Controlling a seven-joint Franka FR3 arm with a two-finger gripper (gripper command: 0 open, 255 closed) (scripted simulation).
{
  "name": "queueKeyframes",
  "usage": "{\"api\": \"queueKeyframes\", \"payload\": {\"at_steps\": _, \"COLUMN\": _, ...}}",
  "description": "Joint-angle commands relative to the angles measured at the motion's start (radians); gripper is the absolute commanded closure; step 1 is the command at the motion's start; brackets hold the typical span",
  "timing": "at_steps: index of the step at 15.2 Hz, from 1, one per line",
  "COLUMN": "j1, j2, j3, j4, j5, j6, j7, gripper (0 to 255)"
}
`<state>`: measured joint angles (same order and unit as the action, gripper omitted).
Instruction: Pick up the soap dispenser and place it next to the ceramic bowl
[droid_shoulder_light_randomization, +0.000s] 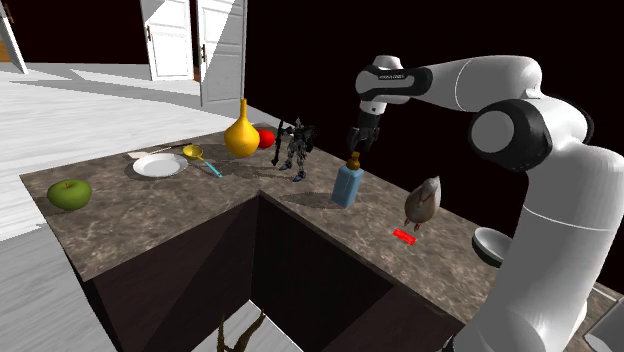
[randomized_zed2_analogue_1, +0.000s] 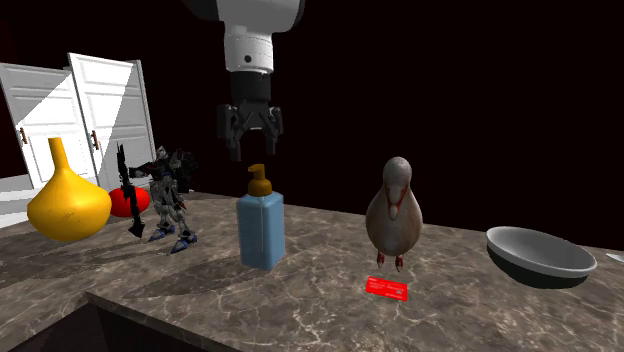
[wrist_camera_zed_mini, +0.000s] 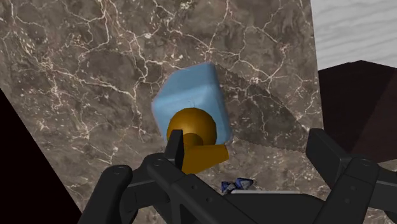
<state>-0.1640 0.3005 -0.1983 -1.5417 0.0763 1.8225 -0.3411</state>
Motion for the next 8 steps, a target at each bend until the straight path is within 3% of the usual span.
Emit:
{"api": "queueKeyframes", "payload": {"at_steps": 1, "j1": -0.021, "j2": 0.079, "j3": -0.005, "j4": 0.106, "j5": 0.012, "j6": -0.026, "j7": -0.021, "gripper": 0}}
{"api": "queueKeyframes", "payload": {"at_steps": 3, "j1": -0.042, "j2": 0.166, "j3": -0.006, "j4": 0.226, "j5": 0.025, "j6": -0.057, "j7": -0.035, "gripper": 0}}
{"api": "queueKeyframes", "payload": {"at_steps": 8, "j1": -0.039, "j2": 0.168, "j3": -0.004, "j4": 0.162, "j5": 0.027, "j6": 0.009, "j7": -0.037, "gripper": 0}}
